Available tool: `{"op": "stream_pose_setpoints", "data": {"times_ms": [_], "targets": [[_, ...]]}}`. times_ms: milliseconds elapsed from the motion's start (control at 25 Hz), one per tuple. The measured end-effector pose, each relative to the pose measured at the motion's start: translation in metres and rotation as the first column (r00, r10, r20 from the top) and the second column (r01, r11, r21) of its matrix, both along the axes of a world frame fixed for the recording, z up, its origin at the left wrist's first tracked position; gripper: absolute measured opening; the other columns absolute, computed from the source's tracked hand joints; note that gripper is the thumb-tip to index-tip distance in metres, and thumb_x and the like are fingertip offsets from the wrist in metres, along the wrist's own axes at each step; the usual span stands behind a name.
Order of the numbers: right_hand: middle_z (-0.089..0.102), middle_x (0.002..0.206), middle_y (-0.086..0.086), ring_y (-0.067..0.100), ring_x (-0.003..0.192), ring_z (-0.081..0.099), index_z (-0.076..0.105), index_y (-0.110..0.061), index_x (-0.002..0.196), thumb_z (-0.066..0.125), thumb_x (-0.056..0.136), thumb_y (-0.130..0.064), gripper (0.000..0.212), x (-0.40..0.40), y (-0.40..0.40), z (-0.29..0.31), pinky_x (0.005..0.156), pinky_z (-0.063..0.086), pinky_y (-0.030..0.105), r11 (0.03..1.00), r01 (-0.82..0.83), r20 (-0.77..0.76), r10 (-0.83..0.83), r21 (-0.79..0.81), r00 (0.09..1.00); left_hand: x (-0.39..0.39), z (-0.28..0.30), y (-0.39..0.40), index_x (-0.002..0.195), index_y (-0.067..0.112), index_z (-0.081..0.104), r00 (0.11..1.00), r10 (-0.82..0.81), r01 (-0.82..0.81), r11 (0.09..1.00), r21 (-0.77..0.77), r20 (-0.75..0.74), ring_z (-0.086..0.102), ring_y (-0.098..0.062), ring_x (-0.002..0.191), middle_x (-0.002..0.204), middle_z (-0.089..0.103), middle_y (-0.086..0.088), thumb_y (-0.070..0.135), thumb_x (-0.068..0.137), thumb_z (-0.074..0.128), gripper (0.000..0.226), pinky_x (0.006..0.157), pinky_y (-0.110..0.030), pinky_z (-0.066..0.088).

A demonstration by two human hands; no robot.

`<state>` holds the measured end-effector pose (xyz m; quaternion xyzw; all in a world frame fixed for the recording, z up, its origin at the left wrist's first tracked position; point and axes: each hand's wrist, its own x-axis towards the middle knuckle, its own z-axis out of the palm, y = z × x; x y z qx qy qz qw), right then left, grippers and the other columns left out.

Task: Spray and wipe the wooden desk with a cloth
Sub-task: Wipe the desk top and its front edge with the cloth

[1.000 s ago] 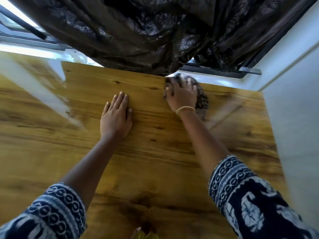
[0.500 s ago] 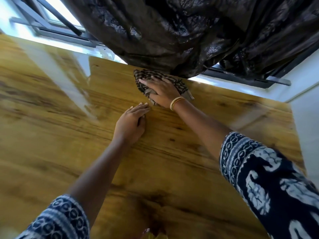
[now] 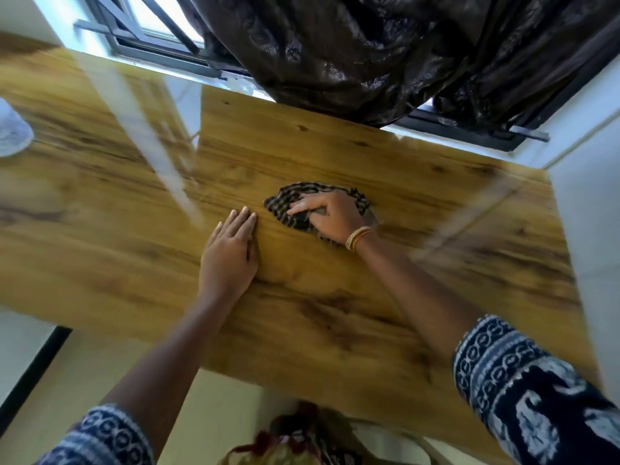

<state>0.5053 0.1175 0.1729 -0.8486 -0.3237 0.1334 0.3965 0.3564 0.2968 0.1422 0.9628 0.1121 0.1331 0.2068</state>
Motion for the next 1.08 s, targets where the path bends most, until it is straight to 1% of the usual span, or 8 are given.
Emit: {"op": "stream_pose_setpoints", "data": {"times_ms": [80,240,400,520,600,640,800,1080], "targets": [[0.076,0.105,-0.001,0.016,0.088,0.071,0.081,-0.027,0.094,0.048,0.079,0.002,0.046,0.009,0.001,0.013,0.077,0.059,0.033,0.986,0.155,-0.070,-0.150,0.057,0.986,0.000,0.002,-0.003,0.143,0.011,0.049,1.000,0.005,-0.005,1.000,0.011,-0.010,0.034,-0.021,0.144,0.152,0.043,-0.007,0.015,0.092,0.045,0.051,0.118,-0.040,0.027],[0.075,0.106,-0.004,-0.004,0.093,0.063,0.078,-0.030,0.098,0.045,0.075,-0.003,0.048,0.068,-0.031,0.054,0.088,0.051,0.017,0.886,0.429,-0.071,-0.423,0.174,0.903,0.003,0.002,-0.001,0.143,0.010,0.048,0.999,0.008,-0.007,0.999,0.039,-0.037,0.033,-0.021,0.144,0.152,0.042,-0.008,0.013,0.091,0.049,0.053,0.120,-0.038,0.024],[0.065,0.130,0.004,0.014,0.105,0.063,0.074,-0.035,0.108,0.042,0.079,-0.013,0.049,0.105,-0.076,0.043,0.084,0.047,0.009,0.843,0.531,-0.001,-0.533,-0.079,0.846,0.006,-0.001,0.001,0.143,0.012,0.048,1.000,0.011,-0.010,0.999,0.038,-0.028,0.032,-0.020,0.145,0.152,0.043,-0.006,0.013,0.090,0.050,0.053,0.120,-0.037,0.023],[0.055,0.141,-0.002,0.013,0.098,0.068,0.068,-0.047,0.116,0.043,0.085,-0.019,0.049,0.086,-0.063,0.018,0.082,0.057,0.027,0.873,0.454,-0.019,-0.464,-0.177,0.885,0.007,-0.002,0.001,0.144,0.013,0.047,1.000,0.009,-0.007,0.999,0.047,-0.029,0.032,-0.019,0.145,0.152,0.042,-0.005,0.014,0.092,0.048,0.052,0.121,-0.037,0.022],[0.059,0.136,-0.008,0.002,0.066,0.068,0.066,-0.046,0.121,0.046,0.087,-0.017,0.049,0.057,-0.035,0.015,0.059,0.054,0.015,0.928,0.344,0.046,-0.341,-0.144,0.939,0.006,-0.001,0.001,0.145,0.013,0.046,0.999,0.004,-0.003,0.999,0.032,-0.038,0.030,-0.018,0.146,0.153,0.040,-0.004,0.015,0.094,0.046,0.051,0.121,-0.035,0.021],[0.058,0.136,-0.012,0.001,0.065,0.067,0.067,-0.043,0.122,0.049,0.086,-0.014,0.049,0.041,-0.022,0.015,0.058,0.051,0.012,0.952,0.272,0.094,-0.260,-0.144,0.961,0.004,0.000,0.001,0.145,0.013,0.046,0.999,-0.005,0.005,1.000,0.018,-0.041,0.029,-0.018,0.146,0.154,0.040,-0.004,0.015,0.095,0.044,0.050,0.121,-0.035,0.020],[0.063,0.132,-0.005,0.011,0.126,0.056,0.074,-0.032,0.115,0.054,0.077,-0.003,0.052,-0.035,0.004,-0.001,0.104,0.044,0.026,0.987,-0.016,0.219,0.050,-0.157,0.974,-0.028,-0.002,0.011,0.143,0.009,0.047,0.998,-0.053,0.053,0.999,0.011,-0.028,0.031,-0.022,0.145,0.153,0.041,-0.008,0.015,0.098,0.042,0.046,0.120,-0.037,0.024],[0.073,0.111,-0.008,-0.004,0.110,0.062,0.080,-0.021,0.099,0.051,0.066,0.002,0.050,-0.179,-0.019,0.002,0.104,0.041,0.016,0.984,-0.177,0.069,0.177,-0.002,0.982,-0.106,-0.005,0.013,0.148,0.013,0.041,0.997,-0.021,0.031,0.991,0.128,-0.080,0.029,-0.020,0.146,0.156,0.037,-0.005,0.024,0.098,0.030,0.052,0.118,-0.039,0.023]]}}
